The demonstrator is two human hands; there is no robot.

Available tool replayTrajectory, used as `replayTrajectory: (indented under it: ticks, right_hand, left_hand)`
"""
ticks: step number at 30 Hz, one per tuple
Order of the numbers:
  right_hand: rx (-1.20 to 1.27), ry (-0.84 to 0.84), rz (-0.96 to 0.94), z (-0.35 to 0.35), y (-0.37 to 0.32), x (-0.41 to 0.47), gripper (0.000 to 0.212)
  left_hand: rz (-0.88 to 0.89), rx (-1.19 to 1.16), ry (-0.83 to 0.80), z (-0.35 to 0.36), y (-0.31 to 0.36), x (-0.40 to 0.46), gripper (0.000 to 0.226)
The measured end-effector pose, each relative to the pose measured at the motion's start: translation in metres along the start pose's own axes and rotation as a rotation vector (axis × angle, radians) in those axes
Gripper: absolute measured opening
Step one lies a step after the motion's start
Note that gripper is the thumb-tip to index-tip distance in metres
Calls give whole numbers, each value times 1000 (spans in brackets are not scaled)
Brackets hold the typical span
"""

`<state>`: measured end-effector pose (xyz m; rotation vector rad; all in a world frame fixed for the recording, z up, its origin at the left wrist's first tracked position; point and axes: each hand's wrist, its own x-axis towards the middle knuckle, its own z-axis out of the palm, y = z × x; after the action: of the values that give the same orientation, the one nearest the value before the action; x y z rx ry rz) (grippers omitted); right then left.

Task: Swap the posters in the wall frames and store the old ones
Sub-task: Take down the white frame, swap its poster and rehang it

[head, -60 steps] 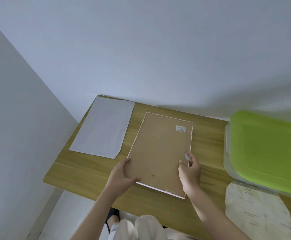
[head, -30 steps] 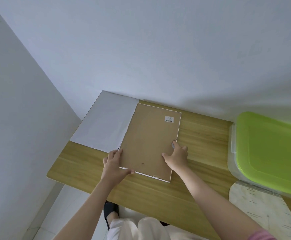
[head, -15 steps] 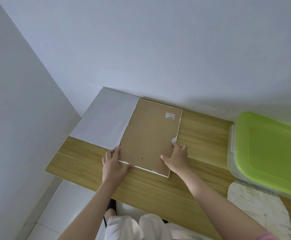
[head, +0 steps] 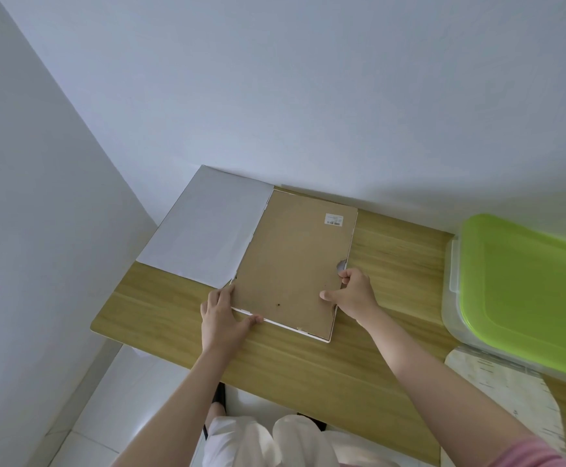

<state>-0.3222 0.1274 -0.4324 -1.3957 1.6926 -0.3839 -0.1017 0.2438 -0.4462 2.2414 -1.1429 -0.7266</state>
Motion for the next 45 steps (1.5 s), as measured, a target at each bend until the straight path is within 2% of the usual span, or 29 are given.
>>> replayTrajectory:
  ticks: [9,20,26,35,45]
  right_hand:
    - [178,-11,-7,0,7,-1,44]
    - [338,-63,53,-4,13,-1,41]
    - [366,-80,30,-5,14,-5,39]
    - [340,-66,1,-5,14,-4,40]
    - [291,-6,-13,-5,9,-10,40]
  left_hand:
    - [8,-21,4,0,-2,-2,87]
    - [13,-26,25,4,-3,-4,90]
    - [15,-13,18,3,-2,-3,91]
    - [156,20,-78,-4,1,11,96]
    - [199,-5,-120,-7,1,20,97]
